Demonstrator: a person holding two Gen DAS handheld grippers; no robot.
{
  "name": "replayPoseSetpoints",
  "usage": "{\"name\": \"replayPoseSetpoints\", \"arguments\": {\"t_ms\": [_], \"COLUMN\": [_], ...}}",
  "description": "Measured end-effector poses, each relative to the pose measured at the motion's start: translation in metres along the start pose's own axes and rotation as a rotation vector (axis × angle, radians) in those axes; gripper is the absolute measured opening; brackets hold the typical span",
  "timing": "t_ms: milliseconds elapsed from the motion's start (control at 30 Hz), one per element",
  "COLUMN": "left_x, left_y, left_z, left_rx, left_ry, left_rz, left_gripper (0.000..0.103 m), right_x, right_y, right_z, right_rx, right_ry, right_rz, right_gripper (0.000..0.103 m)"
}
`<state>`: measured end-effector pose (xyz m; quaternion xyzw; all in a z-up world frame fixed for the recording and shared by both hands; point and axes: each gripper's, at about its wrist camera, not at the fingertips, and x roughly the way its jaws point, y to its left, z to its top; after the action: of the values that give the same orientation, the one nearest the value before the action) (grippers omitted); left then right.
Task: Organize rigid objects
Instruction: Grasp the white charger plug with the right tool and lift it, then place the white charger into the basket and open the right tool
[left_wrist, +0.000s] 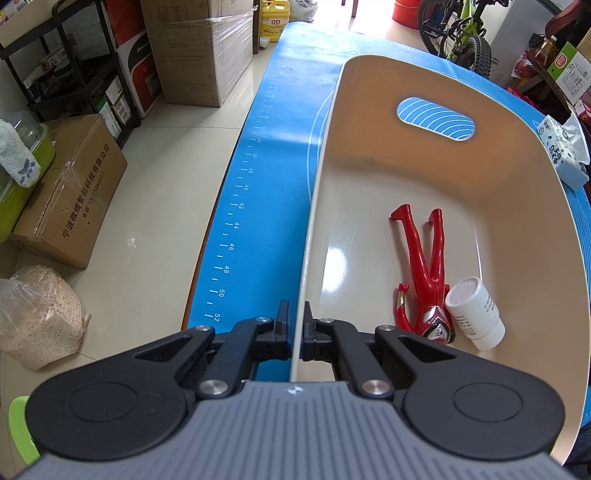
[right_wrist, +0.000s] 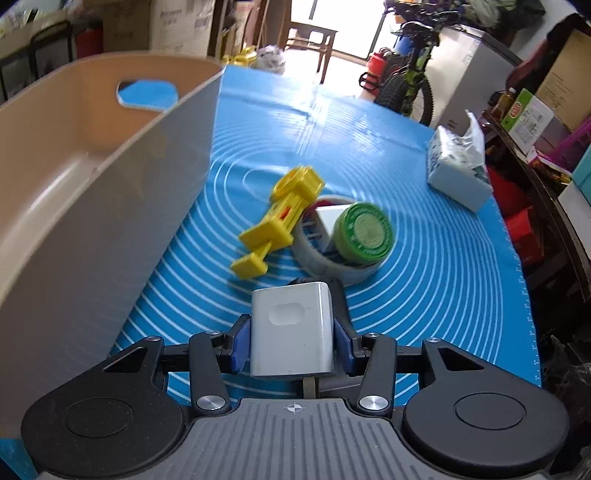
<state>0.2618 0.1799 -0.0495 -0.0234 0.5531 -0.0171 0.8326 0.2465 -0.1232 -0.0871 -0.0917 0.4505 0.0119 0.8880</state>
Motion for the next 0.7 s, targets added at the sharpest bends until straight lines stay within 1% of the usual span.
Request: {"name": "replayPoseSetpoints", "arguments": {"t_ms": [100, 367, 533, 700], "left_x": [0.000, 0.000, 0.000, 0.000], "left_y": [0.000, 0.000, 0.000, 0.000], "left_z": [0.000, -0.001, 0.000, 0.000], "left_rx": [0.001, 0.002, 0.001, 0.002], "left_ry": [0.000, 0.000, 0.000, 0.000], "left_rz": [0.001, -0.001, -0.001, -0.001], "left_gripper": [0.005, 0.005, 0.005, 0.005], "right_x": [-0.013, -0.057, -0.077, -0.079], "right_y": [-0.004, -0.005, 0.005, 0.027], "right_z": [0.008, 0.042, 0.066, 0.087], "right_rx": [0.022, 0.036, 0.026, -0.007], "right_ry": [-0.034, -0.166, -0.241, -0.272], "right_rz": [0.007, 0.026, 0.058, 0.112], "right_gripper": [0.053, 0.053, 0.053, 0.053]}}
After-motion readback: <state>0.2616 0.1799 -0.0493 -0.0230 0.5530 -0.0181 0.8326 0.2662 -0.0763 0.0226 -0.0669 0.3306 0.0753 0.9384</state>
